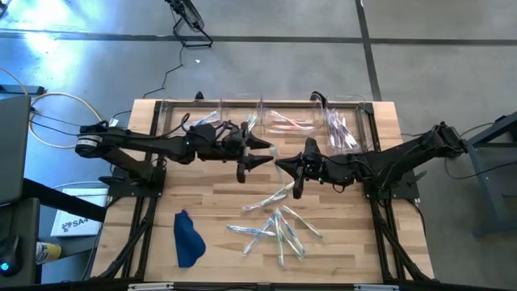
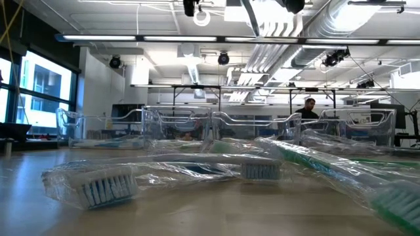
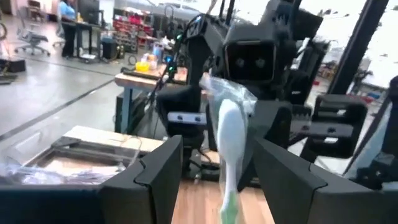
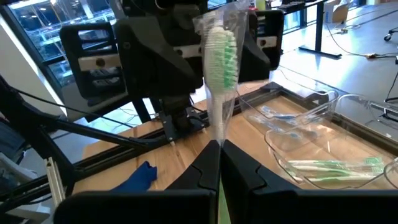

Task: Pick & Place Toothbrushes
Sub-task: Put the green toothbrush into the middle left transparent bin, then put the blue toothbrush into the left transparent bin

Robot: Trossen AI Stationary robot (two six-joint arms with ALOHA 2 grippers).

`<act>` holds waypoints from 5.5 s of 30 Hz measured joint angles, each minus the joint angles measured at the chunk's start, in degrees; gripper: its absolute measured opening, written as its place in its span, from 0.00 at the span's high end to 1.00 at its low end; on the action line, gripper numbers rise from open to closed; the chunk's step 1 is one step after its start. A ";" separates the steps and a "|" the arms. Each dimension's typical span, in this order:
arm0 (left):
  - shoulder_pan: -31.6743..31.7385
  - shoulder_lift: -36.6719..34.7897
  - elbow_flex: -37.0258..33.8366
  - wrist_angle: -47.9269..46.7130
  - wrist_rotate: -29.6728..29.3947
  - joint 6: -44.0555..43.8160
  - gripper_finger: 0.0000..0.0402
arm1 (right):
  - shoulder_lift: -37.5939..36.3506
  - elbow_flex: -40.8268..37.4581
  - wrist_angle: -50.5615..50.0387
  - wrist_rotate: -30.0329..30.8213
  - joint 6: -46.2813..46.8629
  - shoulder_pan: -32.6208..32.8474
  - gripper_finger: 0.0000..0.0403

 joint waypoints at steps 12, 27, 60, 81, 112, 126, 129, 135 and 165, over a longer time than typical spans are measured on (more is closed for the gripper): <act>-0.02 4.16 0.07 7.32 1.98 -2.45 0.52 | 0.00 0.00 -0.17 0.02 0.00 -0.02 0.99; -0.02 4.26 -0.02 7.72 1.76 -2.32 0.74 | 0.00 0.00 -0.62 1.47 0.11 -0.02 0.99; 0.02 4.21 -0.04 7.58 1.98 0.30 0.88 | 0.00 0.00 -0.61 -0.32 0.11 -0.02 0.96; 12.99 -1.31 -0.09 0.71 11.10 -0.09 0.88 | -12.75 -0.02 -12.12 -3.23 -0.58 0.84 0.52; 35.24 9.13 -0.09 -27.16 9.93 -6.95 0.88 | -12.13 -0.02 -17.68 -3.17 3.18 2.14 0.62; 35.24 16.10 -0.08 -26.95 12.17 -9.14 0.85 | -9.53 -0.02 -17.60 -3.17 3.43 2.12 0.62; 35.24 16.10 -0.09 -27.08 11.95 -9.01 0.80 | -9.39 -0.02 -17.69 -3.20 3.49 2.14 0.62; 35.24 16.12 -0.07 -27.04 11.77 -10.37 0.76 | -9.16 -0.02 -17.50 -3.19 3.58 2.14 0.62; 35.24 16.17 -0.09 -27.06 11.36 -8.21 0.64 | -9.16 -0.02 -17.41 -3.19 3.46 2.14 0.62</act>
